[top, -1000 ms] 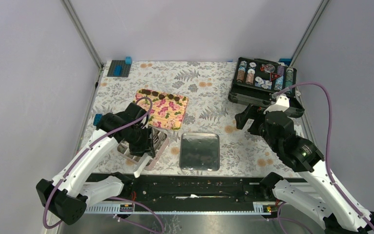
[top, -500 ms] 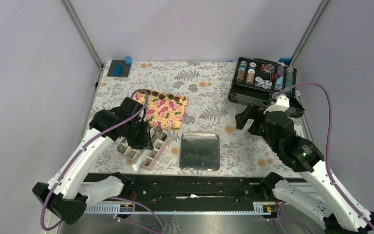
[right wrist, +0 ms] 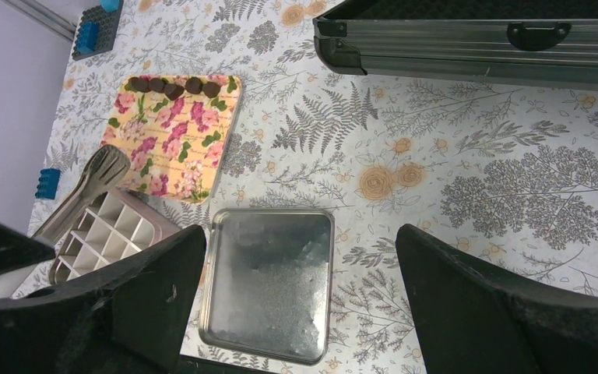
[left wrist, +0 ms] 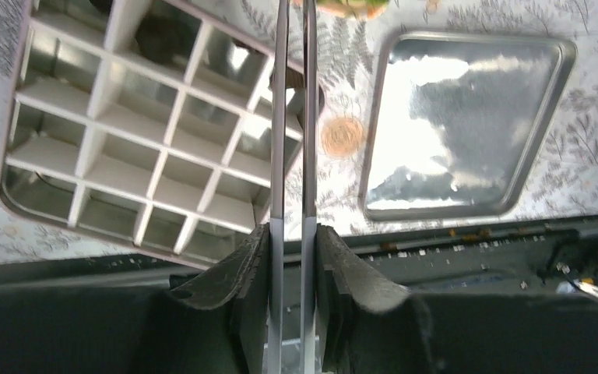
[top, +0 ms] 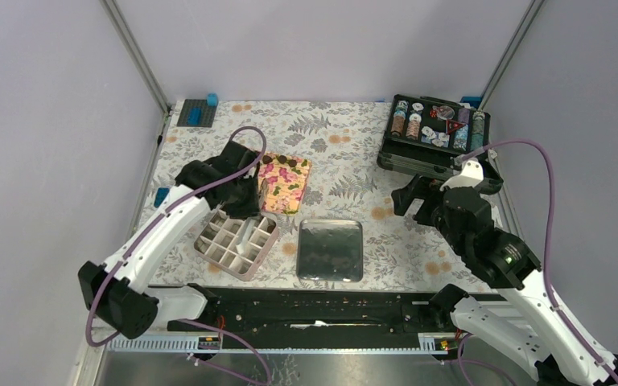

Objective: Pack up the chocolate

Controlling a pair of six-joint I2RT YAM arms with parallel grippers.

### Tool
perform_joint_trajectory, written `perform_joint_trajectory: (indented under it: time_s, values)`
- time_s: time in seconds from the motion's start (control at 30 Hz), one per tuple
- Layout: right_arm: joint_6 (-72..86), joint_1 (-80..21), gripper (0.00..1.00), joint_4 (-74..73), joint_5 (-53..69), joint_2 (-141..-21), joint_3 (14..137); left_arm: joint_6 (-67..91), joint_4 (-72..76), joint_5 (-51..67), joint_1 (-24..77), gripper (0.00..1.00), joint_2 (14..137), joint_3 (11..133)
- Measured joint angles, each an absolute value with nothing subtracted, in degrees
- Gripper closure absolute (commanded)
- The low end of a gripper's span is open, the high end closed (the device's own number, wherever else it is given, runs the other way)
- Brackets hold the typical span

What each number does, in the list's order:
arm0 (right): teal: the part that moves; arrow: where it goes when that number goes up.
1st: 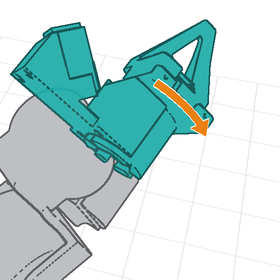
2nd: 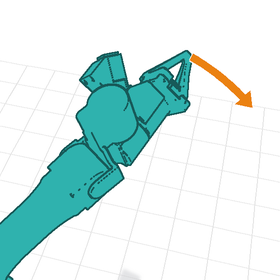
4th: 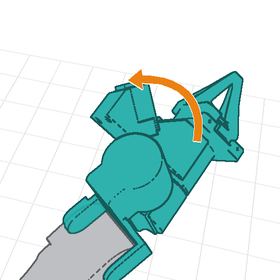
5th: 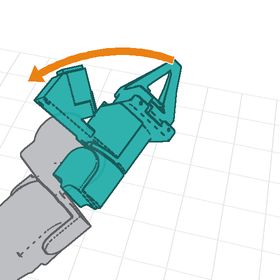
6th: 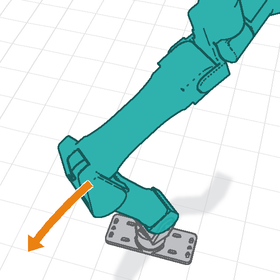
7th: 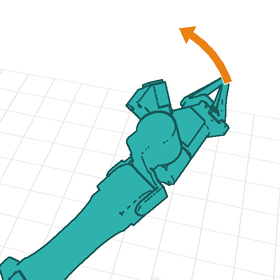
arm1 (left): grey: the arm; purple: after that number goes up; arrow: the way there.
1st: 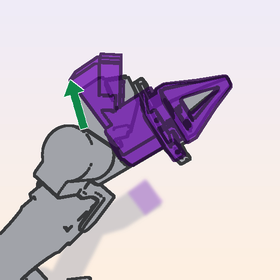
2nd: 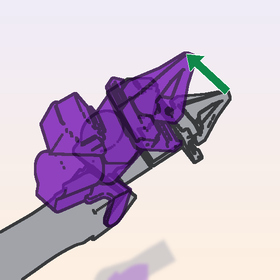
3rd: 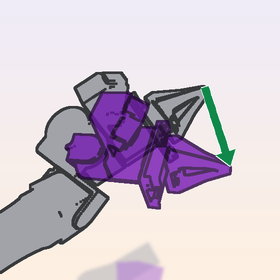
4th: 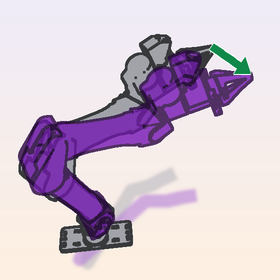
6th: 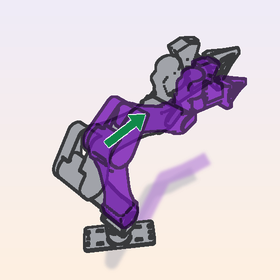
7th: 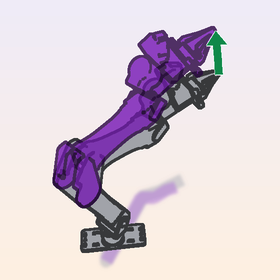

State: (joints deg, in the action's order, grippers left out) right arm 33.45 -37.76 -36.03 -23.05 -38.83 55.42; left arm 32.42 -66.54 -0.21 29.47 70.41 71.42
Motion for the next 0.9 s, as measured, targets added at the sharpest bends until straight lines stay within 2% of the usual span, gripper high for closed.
perform_joint_trajectory:
  time_s: [0.33,0.63,0.9]
  values:
    - [33.52,-37.76,0.01,-38.3,-23.46,-37.12,55.55,30.04,-54.68,-3.2,29.47,0.85,78.67,71.24]
    - [33.93,-37.76,0.01,-39.79,-24.16,-36.58,56.51,28.86,-51.96,-1.58,29.47,0.62,87.9,72.16]
    - [34.24,-37.76,0.01,-40.47,-24.4,-36.64,57.01,28.82,-50.83,-1.34,29.47,0.59,91.9,75.26]
